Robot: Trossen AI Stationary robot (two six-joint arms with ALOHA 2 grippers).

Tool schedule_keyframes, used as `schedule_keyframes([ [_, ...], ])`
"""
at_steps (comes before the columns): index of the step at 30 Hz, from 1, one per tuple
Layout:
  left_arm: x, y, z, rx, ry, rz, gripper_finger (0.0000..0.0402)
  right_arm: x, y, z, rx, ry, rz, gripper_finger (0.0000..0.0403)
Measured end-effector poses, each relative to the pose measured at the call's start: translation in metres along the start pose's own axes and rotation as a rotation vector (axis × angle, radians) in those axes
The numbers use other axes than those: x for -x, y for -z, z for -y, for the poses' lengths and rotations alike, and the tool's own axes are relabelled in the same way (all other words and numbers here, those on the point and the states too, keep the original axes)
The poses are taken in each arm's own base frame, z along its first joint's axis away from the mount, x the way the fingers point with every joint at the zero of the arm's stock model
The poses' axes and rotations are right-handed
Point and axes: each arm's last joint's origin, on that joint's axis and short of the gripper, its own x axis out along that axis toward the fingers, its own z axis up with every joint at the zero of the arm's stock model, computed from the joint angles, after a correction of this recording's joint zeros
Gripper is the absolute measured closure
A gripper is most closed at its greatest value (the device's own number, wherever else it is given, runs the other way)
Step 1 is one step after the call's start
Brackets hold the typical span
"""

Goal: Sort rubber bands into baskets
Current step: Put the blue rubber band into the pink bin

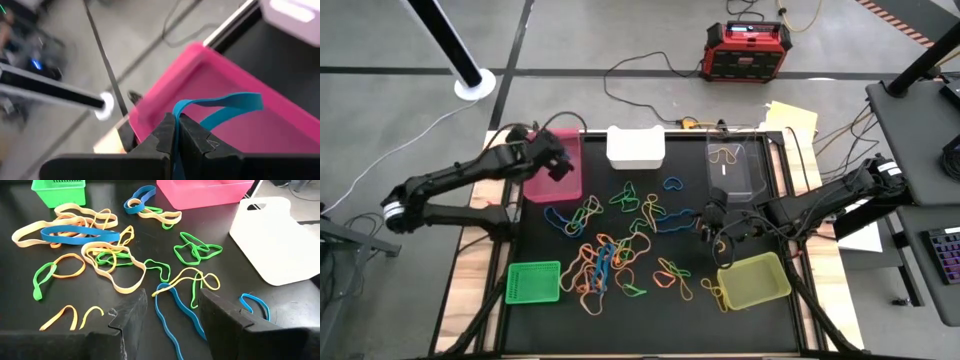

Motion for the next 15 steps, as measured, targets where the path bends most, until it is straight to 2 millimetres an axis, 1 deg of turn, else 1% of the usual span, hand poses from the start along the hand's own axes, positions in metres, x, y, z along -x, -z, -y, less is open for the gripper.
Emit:
schedule_keyframes([
  [6,-0.042,0.001,-0.012,0.081,-0.016,-0.19,0.0402,0.0,0.0,0.0,0.006,0.0,0.0,0.0229],
  [10,-0.063,0.003,-0.013,0.095,0.0,-0.287,0.0402,0.0,0.0,0.0,0.006,0.0,0.0,0.0229],
  [12,-0.071,0.003,-0.012,0.083,-0.007,-0.312,0.0401,0.0,0.0,0.0,0.005,0.0,0.0,0.0229],
  [15,-0.081,-0.002,-0.01,0.051,-0.006,-0.291,0.0402,0.0,0.0,0.0,0.006,0.001,0.0,0.0229],
])
